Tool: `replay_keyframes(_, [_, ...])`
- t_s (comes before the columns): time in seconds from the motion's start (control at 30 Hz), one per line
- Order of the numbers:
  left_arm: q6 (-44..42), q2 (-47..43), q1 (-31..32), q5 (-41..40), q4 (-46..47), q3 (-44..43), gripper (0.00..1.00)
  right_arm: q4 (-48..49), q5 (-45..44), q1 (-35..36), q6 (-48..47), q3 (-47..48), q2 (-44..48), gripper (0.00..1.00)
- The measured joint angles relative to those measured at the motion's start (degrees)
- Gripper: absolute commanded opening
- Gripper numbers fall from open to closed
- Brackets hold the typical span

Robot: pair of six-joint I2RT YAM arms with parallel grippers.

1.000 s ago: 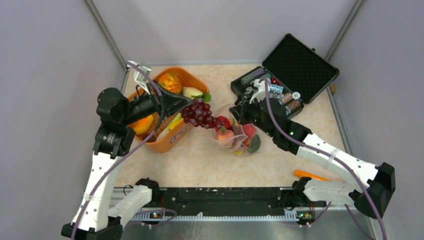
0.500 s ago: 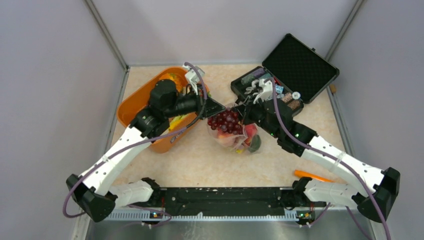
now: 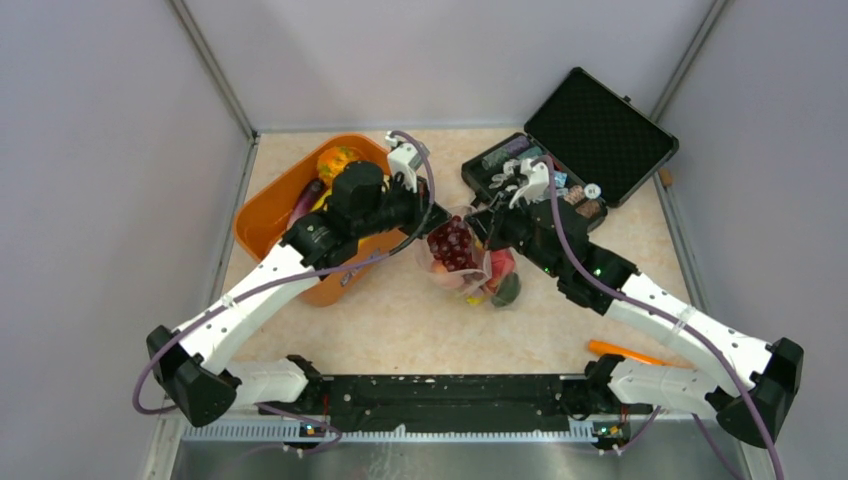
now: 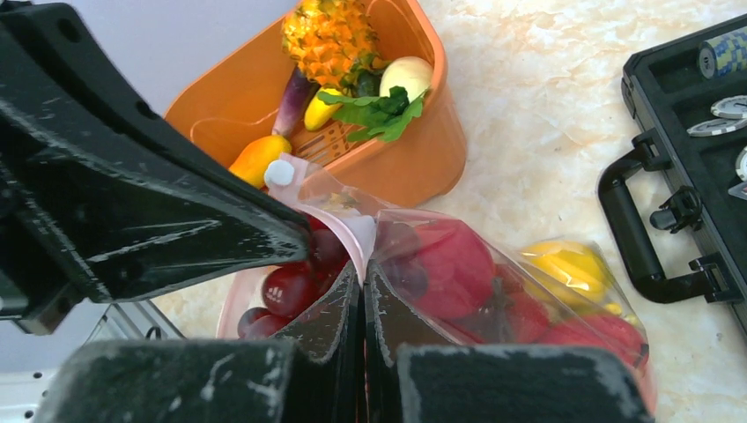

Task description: Place the food in the zip-top bag and seal the zipper

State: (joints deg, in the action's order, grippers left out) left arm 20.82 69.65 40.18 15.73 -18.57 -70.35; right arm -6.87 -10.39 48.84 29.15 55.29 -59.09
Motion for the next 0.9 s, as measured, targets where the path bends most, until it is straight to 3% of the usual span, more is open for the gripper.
replay_keyframes(0.07, [0.0, 1.2, 0.7, -0.8, 0.0, -0.5, 0.03, 0.0, 0.5, 0.0, 0.0, 0.0, 0.0, 0.00])
replay_keyframes(0.13, [0.0, 2.7, 1.5, -1.3, 0.0, -1.4, 0.39, 0.0, 0.9, 0.0, 0.0, 0.0, 0.1, 0.00])
replay_keyframes(0.2, [0.0, 4.3, 2.7, -1.6, 0.1, -2.9, 0.44, -0.1, 1.1, -0.1, 0.0, 0.0, 0.4, 0.00])
replay_keyframes(0.3, [-0.5, 5.2, 4.2, -1.5, 0.8, -4.1, 0.71, -1.1, 0.7, -0.3, 0.0, 0.0, 1.5, 0.00])
replay_keyframes(0.47, [-2.2, 1.9, 5.2, -3.4, 0.8, -4.0, 0.93, -3.5, -1.4, -0.3, -0.1, 0.5, 3.7, 0.00])
replay_keyframes(0.63, [-4.8, -6.6, 5.1, -9.4, -0.2, -2.9, 0.99, -5.0, -2.7, -0.3, -0.6, 1.1, 4.7, 0.00])
replay_keyframes(0.9, [-3.5, -11.6, 5.0, -13.0, -5.6, 0.8, 0.91, -6.5, -3.5, -0.3, -1.0, 1.4, 4.7, 0.00])
